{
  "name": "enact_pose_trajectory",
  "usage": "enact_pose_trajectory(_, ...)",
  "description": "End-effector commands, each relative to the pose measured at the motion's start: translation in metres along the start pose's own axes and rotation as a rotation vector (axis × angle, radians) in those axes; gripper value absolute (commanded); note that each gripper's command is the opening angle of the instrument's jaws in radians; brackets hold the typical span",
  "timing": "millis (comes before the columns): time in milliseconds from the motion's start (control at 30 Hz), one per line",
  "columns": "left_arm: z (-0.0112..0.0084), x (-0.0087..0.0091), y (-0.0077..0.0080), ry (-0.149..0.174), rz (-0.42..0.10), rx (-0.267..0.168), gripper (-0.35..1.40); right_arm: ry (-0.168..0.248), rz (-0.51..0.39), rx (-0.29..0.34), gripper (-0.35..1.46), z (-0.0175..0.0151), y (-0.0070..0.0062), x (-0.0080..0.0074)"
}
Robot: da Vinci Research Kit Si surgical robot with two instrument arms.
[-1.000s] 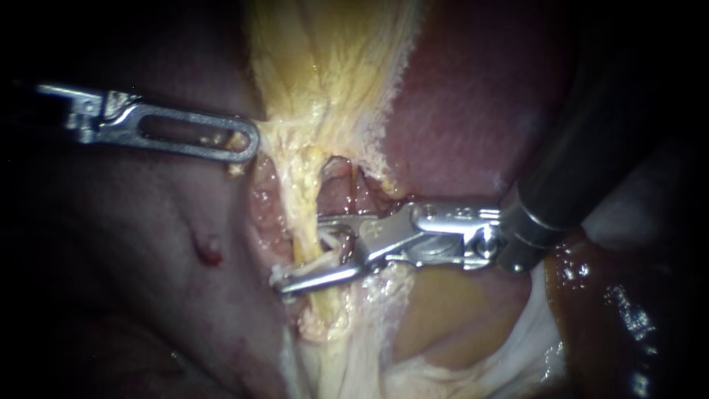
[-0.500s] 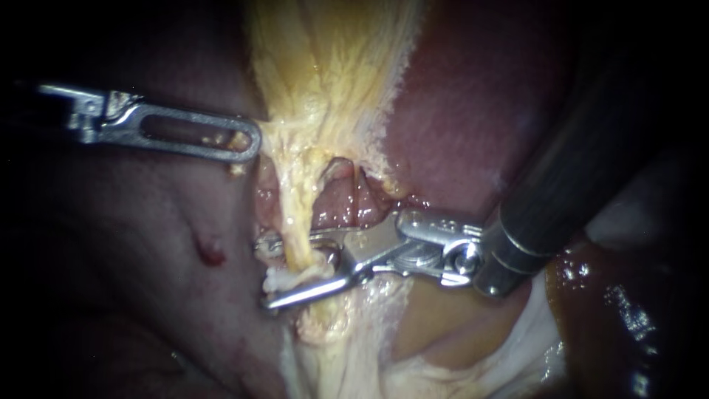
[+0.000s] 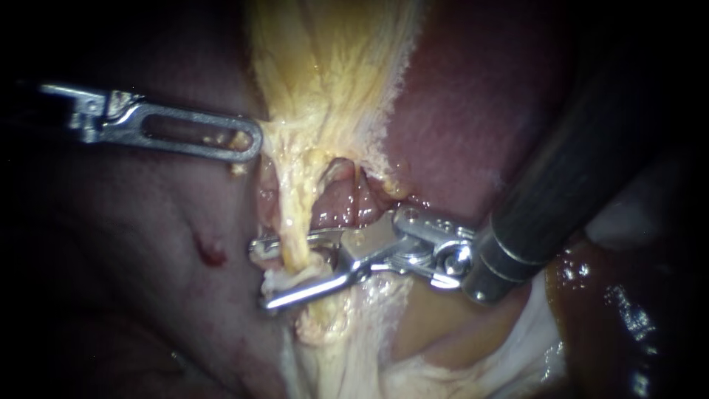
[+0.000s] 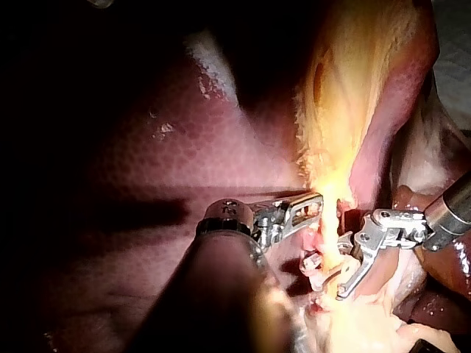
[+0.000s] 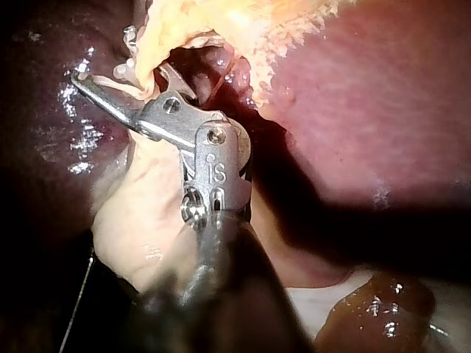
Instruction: Clipping third clip left tube
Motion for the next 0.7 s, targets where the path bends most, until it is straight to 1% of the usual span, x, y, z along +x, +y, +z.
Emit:
enact_pose_trajectory(33,0.0000,0.0000,0.0000,0.001,0.000,0.001,-0.35,0.007,0.007,0.002,0.50,-0.0002,0.0000,0.0003)
enact_pose_trajectory(200,0.0001,0.0001,0.0000,0.000,0.000,0.001,-0.35,0.047,0.030,-0.003,0.50,-0.0010,0.0006,0.0014)
enact_pose_trajectory(467,0.0001,0.0000,0.0000,0.000,0.000,0.001,-0.35,0.095,0.049,0.000,0.50,-0.0018,0.0009,0.0028)
enact_pose_trajectory(700,0.0001,0.0000,0.0000,0.000,0.000,0.001,-0.35,0.117,0.055,-0.011,0.50,-0.0024,0.0013,0.0037)
